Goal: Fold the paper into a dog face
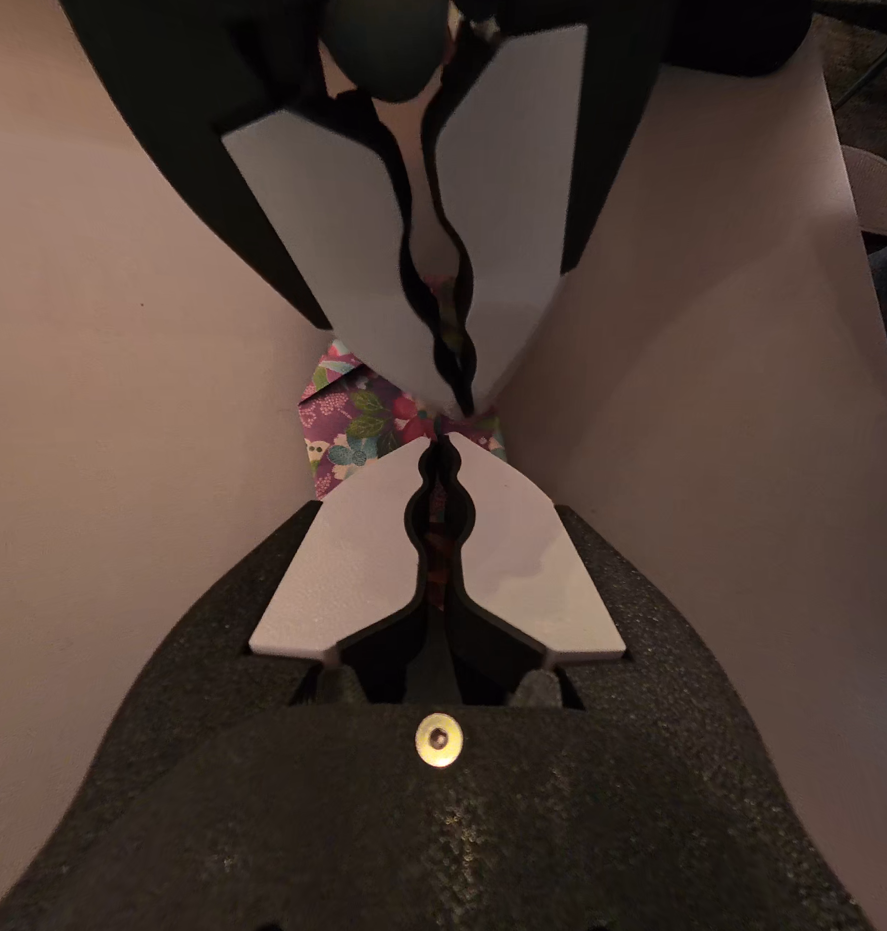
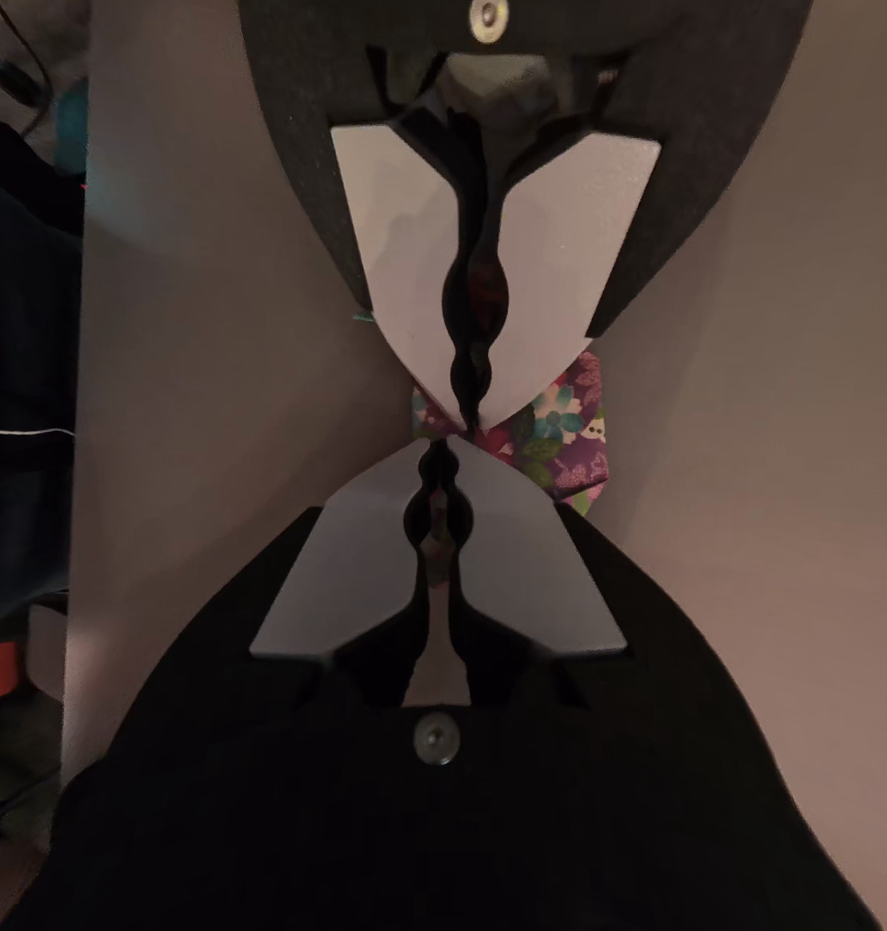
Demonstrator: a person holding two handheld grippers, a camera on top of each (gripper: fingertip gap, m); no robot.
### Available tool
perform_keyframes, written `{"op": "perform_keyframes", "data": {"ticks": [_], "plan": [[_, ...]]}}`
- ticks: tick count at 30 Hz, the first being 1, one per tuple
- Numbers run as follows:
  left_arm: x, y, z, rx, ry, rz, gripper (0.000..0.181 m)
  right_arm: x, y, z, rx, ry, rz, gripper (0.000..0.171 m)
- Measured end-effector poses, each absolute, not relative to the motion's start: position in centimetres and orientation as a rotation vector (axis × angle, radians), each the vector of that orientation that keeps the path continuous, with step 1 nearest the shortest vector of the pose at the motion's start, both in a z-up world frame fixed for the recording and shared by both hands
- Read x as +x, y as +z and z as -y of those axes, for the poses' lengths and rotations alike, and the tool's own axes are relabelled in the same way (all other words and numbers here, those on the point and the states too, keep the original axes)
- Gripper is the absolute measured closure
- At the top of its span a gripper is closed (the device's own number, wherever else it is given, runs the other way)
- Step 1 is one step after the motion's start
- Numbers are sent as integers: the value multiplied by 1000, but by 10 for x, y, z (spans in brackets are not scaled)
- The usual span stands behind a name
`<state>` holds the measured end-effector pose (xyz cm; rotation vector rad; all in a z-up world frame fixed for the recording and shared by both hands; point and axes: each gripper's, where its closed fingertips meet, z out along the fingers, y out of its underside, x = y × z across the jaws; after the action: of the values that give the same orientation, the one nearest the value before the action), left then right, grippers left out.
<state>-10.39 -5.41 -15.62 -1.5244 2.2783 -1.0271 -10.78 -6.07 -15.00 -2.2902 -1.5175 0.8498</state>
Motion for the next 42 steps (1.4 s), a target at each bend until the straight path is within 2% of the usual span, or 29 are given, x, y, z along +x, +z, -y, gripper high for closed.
{"op": "perform_keyframes", "data": {"ticks": [18,23,32,38,42], "plan": [[-105,-156,52,-1556,-991,-2278,181,-106,-159,56,-2322,862,1475,168],[-101,-137,36,-1554,-1025,-2135,181,-106,-159,56,-2340,902,1435,168],[-103,-155,40,-1526,-888,-2217,167,-106,-158,56,-2342,911,1404,168],[-102,-157,36,-1485,-837,-2196,175,-106,-159,55,-2346,894,1389,168],[-102,-157,36,-1452,-821,-2184,174,-106,-159,55,-2351,886,1378,168]]}}
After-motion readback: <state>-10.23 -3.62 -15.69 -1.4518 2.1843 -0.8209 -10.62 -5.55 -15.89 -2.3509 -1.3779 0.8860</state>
